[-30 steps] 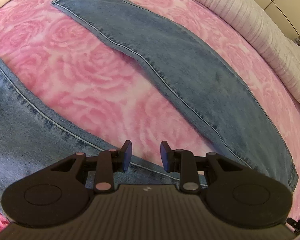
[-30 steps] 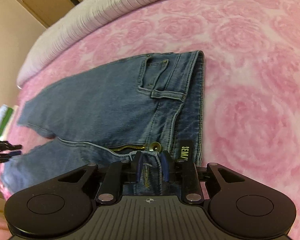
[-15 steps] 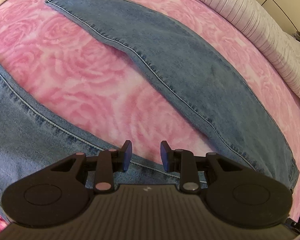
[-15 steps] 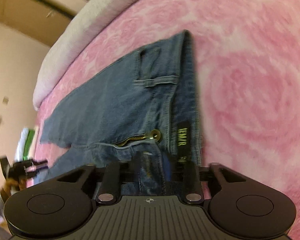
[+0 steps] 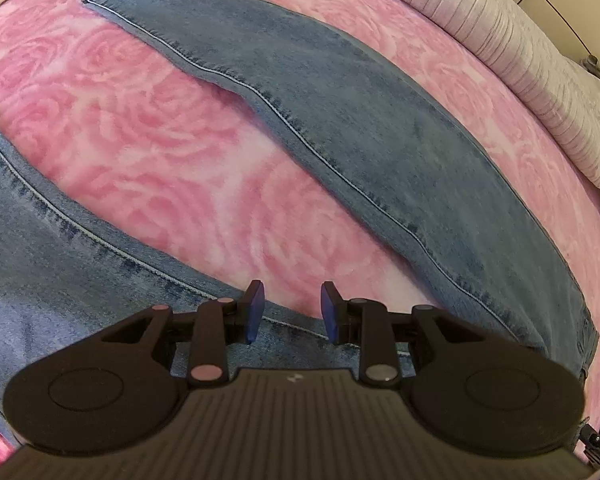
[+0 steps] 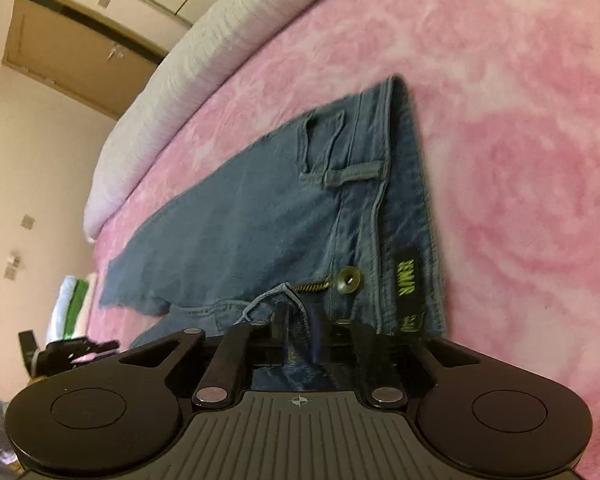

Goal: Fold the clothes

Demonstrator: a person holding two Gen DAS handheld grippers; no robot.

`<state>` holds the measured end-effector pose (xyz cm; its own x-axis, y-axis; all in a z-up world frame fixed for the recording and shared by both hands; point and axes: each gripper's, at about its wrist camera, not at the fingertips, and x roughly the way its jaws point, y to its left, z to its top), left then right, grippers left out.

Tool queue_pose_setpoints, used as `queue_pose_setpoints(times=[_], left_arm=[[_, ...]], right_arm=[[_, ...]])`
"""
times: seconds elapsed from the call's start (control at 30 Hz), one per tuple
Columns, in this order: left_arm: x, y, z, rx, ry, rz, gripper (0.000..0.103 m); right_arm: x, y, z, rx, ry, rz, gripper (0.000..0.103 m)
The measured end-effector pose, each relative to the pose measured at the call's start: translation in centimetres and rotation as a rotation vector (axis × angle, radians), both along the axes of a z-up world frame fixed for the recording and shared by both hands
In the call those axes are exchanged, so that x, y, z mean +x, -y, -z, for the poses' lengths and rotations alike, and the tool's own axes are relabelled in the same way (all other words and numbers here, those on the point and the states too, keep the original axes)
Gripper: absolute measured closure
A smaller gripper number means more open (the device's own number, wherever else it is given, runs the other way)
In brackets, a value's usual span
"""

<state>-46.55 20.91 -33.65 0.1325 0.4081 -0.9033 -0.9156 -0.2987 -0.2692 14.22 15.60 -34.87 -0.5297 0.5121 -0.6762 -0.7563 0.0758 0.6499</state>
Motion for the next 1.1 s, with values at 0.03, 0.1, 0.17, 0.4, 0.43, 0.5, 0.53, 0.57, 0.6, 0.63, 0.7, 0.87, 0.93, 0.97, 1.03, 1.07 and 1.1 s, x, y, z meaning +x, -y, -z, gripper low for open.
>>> queue_pose_setpoints(times=[0.03, 0.1, 0.17, 0.4, 0.43, 0.5, 0.53, 0.57, 0.6, 0.63, 0.7, 0.87, 0.93, 0.97, 1.03, 1.07, 1.1], left_arm=[[-0.1, 0.0, -0.1, 0.002, -0.001, -0.003, 0.078], [-0.3, -0.1, -0.1, 0.007, -0.003, -0.006, 0.078], [-0.4, -0.1, -0.1, 0.011, -0.002, -0.006, 0.078], [-1.0, 0.5, -0.3, 0.02, -0.013, -0.003, 0.078], [-1.2, 0.7, -0.5, 0.024, -0.018, -0.002, 0.078], [-2.0, 1.0, -0.7, 0.034, -0.041, 0.008, 0.078], [-2.5, 1.3, -0.8, 0.033, -0.055, 0.009, 0.078], [-3.0, 1.5, -0.8, 0.032, -0.071, 0.01, 0.078], [-3.6, 1.8, -0.7, 0.028, -0.083, 0.008, 0.078], [-4.1, 2.1, -0.7, 0.026, -0.088, 0.004, 0.078], [-5.4, 3.1, -0.8, 0.026, -0.095, -0.007, 0.078], [-8.5, 5.6, -0.8, 0.037, -0.119, -0.015, 0.078], [-9.4, 6.5, -0.7, 0.051, -0.127, 0.006, 0.079], [-9.7, 6.8, -0.6, 0.062, -0.142, 0.032, 0.079], [-10.1, 7.2, -0.5, 0.078, -0.189, 0.082, 0.079], [-10.8, 7.3, -0.4, 0.077, -0.225, 0.091, 0.079], [-11.9, 7.4, -0.6, 0.079, -0.24, 0.079, 0.079]], right_arm=[[0.0, 0.1, -0.3, 0.008, 0.035, 0.017, 0.098], [-0.1, 0.3, -1.1, 0.029, 0.11, 0.041, 0.099], [-0.9, 0.3, -1.3, 0.032, 0.191, 0.049, 0.1], [-6.7, -0.5, 0.4, -0.043, 0.562, 0.095, 0.1], [-7.4, -0.3, 0.2, -0.038, 0.624, 0.082, 0.1], [-9.7, -0.2, 0.3, -0.007, 0.781, 0.026, 0.1], [-10.6, -0.2, 0.4, 0.007, 0.846, -0.005, 0.099], [-11.4, -0.3, 0.4, 0.012, 0.902, -0.045, 0.096], [-11.7, -0.4, 0.1, 0.003, 0.953, -0.07, 0.091], [-11.9, -0.5, -0.2, -0.014, 0.999, -0.08, 0.074], [-10.6, -0.1, -1.7, -0.059, 0.996, 0.029, 0.069], [-8.9, 4.0, -5.5, -0.069, 0.762, 0.246, 0.069], [-10.7, 5.5, -4.9, -0.059, 0.699, 0.178, 0.069], [-11.9, 6.0, -4.1, -0.072, 0.68, 0.134, 0.069], [-13.4, 6.9, -2.0, -0.128, 0.728, 0.097, 0.069], [-13.6, 7.3, -0.8, -0.174, 0.805, 0.116, 0.066], [-13.3, 7.9, -0.2, -0.198, 0.842, 0.158, 0.062]])
